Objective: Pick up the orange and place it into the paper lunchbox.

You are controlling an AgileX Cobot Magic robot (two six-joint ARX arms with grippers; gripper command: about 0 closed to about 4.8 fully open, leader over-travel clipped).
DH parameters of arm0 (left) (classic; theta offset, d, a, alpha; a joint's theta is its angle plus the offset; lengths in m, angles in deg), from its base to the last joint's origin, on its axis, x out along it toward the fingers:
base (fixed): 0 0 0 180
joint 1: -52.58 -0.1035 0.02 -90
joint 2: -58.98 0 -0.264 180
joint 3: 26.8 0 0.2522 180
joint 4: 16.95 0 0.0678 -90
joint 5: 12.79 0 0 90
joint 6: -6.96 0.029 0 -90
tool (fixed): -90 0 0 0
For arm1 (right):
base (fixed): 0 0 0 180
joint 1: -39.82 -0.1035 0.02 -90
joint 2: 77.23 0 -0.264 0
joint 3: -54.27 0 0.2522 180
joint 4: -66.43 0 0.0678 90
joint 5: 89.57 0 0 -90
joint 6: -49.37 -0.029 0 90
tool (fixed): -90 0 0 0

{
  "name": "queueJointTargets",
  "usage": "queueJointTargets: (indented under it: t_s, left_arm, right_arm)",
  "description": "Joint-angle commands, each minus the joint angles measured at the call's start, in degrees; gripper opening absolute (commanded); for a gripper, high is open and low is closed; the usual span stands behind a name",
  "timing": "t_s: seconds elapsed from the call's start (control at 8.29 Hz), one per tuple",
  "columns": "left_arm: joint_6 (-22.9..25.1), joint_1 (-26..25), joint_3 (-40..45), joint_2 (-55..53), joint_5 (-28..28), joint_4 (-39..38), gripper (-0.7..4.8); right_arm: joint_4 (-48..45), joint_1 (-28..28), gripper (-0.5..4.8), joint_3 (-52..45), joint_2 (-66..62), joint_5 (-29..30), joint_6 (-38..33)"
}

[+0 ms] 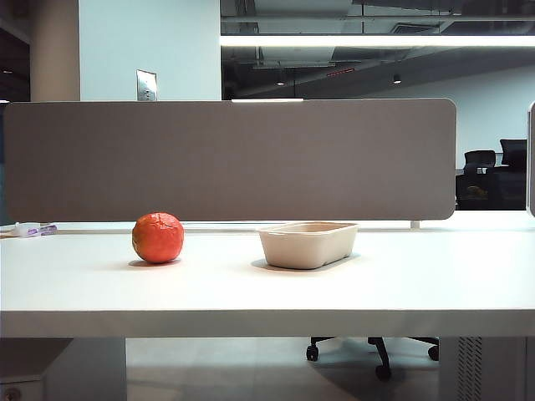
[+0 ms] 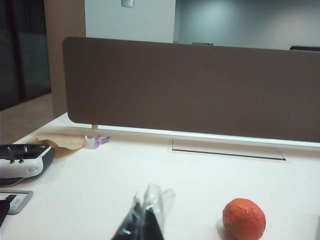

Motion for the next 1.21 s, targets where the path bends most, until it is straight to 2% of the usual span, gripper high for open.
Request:
queueJointTargets:
  t_s: [0.12,0.24,0.36,0.48,0.72,0.84,0.96,1.21]
  left_arm:
    - [-2.4,0.0,-8.6,-12.1,-0.3,0.4,-0.06]
    - [-3.8,0.0,-14.4,-21.6,-2.4,1.4,-0.06]
    - [-3.8,0.0,-16.4,-25.2,-3.1,2.6,-0.06]
    - [-3.8,0.1,-23.2,-37.0,-6.8,3.4,-0.06]
    - [-3.8,0.1,-27.4,-42.9,-9.5,3.7,-0.06]
    - [-3.8,1.7,-32.4,-49.6,-10.6,4.5,-0.06]
    - [-3.8,7.5,-38.4,-63.1,-12.4,9.9,-0.06]
    - [-3.8,8.0,-38.4,-66.1,-13.5,10.4,-0.02]
  right_arm:
    - [-0.7,0.0,-0.01,12.0,-10.9,5.0,0.1]
    - [-0.7,-0.1,-0.01,16.9,-17.7,11.3,0.1]
    - [-0.7,-0.1,-0.01,18.4,-19.7,13.2,0.1]
    - [0.7,-0.9,-0.01,22.7,-24.9,15.6,-0.1]
    - [5.3,-3.0,-0.02,25.7,-27.3,15.5,-0.3]
    - [11.4,-6.2,-0.02,28.2,-29.9,15.5,-0.3]
    - [16.7,-27.8,-0.01,28.7,-34.4,14.4,-4.4]
    - [16.7,-31.9,-0.01,28.7,-34.8,9.9,-4.4]
